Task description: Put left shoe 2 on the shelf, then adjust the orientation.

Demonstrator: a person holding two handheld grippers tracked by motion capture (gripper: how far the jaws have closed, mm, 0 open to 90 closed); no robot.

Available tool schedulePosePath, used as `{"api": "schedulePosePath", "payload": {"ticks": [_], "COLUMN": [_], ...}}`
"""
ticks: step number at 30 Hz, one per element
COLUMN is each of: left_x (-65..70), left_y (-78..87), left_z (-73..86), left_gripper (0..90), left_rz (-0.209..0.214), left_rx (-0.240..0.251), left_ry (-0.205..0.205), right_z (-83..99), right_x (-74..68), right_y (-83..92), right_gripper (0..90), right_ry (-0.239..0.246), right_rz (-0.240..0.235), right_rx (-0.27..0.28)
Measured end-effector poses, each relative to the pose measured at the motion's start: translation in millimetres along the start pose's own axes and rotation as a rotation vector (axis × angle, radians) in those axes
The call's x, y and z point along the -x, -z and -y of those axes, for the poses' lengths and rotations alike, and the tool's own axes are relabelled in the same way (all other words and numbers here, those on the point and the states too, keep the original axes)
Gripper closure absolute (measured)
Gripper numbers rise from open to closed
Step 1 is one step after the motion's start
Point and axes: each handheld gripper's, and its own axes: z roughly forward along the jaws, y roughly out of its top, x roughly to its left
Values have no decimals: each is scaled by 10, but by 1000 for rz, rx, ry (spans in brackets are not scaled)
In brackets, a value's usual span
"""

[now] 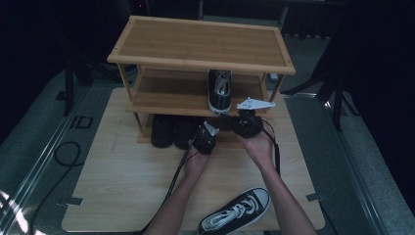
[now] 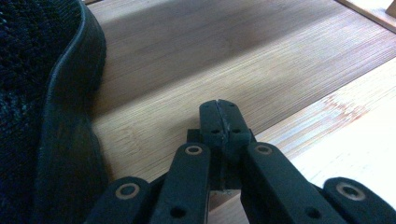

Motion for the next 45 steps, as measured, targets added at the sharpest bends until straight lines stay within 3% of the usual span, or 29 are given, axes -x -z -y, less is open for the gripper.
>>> {"api": "schedulePosePath", "payload": {"ticks": [5,13,18,27,39,45], "left_x": [2,3,4,5,8,9], "left_y": [-1,0,-3,-2,-2,-2], "left_z": [0,0,-1,-1,-2,-2], "left_gripper": [900,900,900,900,900,900], "left_rz": [-2,-3,6,5,1,0], "left_rx": [1,1,1,-1,-2,-2], "left_ry": [0,-6,-10,-13,-18,-21], "right_z": [19,203,415,747,1189,1360], "right_x": [1,-26,-67,-122,-126,-49], "right_y": [67,227,335,527,832,924], "right_gripper": [870,772,731,671,646,666], "right_ry": [6,31,49,52,38,-9], "right_rz": [-9,-2,-8,-20,-20,-26], "right_rx": [-15,-97,-160,-213,-267,-278]}}
